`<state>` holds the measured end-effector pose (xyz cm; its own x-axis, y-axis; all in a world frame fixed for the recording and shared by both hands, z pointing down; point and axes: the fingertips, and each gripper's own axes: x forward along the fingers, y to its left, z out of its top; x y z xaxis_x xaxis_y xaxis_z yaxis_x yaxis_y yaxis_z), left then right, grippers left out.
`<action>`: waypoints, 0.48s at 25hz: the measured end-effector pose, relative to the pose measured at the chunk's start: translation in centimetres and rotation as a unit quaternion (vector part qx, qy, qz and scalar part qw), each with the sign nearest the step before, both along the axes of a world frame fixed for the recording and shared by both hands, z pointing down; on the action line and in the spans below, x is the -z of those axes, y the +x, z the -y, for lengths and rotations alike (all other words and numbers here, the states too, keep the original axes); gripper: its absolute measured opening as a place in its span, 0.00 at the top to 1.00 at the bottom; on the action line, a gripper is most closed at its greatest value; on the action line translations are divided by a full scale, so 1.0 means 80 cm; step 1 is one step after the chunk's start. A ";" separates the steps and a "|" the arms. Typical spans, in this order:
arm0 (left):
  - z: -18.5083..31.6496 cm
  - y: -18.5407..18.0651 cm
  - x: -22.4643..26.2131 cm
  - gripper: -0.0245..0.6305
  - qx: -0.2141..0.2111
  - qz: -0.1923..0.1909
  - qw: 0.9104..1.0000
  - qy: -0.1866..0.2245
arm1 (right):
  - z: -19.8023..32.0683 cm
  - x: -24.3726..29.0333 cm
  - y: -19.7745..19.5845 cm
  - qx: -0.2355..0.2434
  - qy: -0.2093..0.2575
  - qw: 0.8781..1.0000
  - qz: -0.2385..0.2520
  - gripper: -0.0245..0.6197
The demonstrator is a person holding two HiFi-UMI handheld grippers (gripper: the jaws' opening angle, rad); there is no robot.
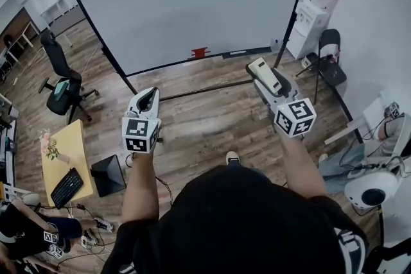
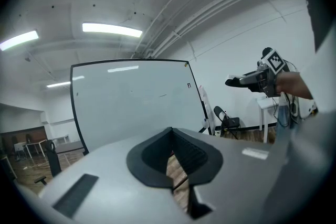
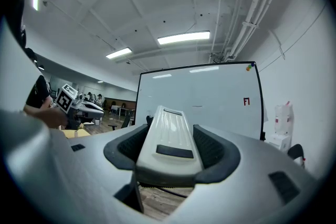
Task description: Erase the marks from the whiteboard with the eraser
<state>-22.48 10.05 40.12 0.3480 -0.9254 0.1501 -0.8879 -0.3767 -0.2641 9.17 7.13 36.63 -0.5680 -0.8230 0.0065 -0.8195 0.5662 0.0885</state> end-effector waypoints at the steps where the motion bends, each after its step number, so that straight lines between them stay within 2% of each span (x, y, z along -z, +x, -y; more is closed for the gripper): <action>1: 0.004 0.002 -0.001 0.95 -0.001 0.000 1.000 -0.002 | 0.003 -0.001 0.001 0.000 -0.001 1.000 0.000 0.55; 12: 0.047 0.028 -0.012 0.95 -0.019 0.008 1.000 -0.009 | 0.035 -0.011 0.019 -0.006 -0.006 1.000 -0.003 0.55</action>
<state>-20.26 6.27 41.08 0.3800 -0.9088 0.1720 -0.8685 -0.4146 -0.2716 10.71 4.34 37.54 -0.5574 -0.8300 0.0196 -0.8260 0.5568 0.0874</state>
